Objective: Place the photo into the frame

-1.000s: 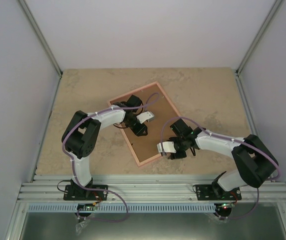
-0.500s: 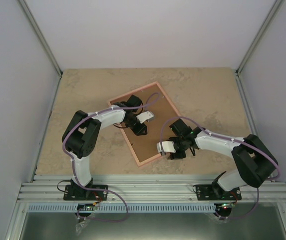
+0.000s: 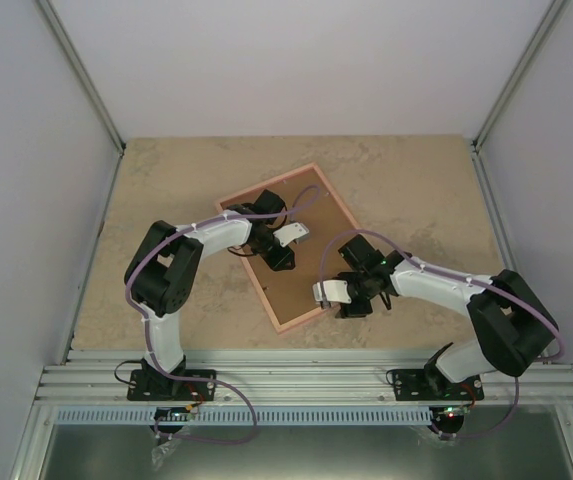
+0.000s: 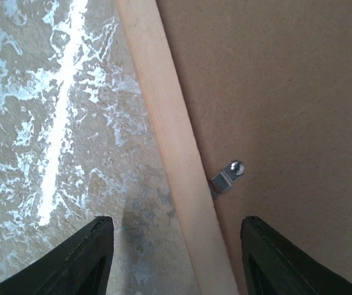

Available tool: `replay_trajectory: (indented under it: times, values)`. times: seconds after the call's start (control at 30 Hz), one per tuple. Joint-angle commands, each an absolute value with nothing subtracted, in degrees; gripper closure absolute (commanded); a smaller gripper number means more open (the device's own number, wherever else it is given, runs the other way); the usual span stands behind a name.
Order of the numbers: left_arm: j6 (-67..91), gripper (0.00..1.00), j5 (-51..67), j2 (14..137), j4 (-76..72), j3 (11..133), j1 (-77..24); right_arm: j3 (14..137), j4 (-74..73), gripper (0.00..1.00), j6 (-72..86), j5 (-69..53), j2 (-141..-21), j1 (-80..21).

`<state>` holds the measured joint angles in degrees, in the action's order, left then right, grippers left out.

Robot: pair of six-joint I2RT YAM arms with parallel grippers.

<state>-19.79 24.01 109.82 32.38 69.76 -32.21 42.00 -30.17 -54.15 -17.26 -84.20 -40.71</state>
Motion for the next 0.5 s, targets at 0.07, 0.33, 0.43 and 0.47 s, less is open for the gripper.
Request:
replay_trajectory:
  times: [0.07, 0.33, 0.43, 0.47]
  values:
    - [-21.0, 0.74, 22.5, 112.4, 34.0, 68.3, -32.9, 44.9, -32.5, 0.43, -54.0, -17.5, -84.1, -41.3]
    - [-20.8, 0.74, 22.6, 112.5, 33.9, 68.5, -32.9, 43.6, -30.6, 0.49, -53.4, -17.0, -86.9, -42.6]
    - [-20.8, 0.74, 22.5, 112.4, 33.9, 68.5, -32.9, 43.2, -29.9, 0.50, -53.2, -17.2, -87.9, -42.9]
    - [-20.9, 0.74, 22.4, 112.3, 34.0, 68.5, -32.9, 43.1, -29.5, 0.50, -53.1, -17.1, -88.1, -42.9]
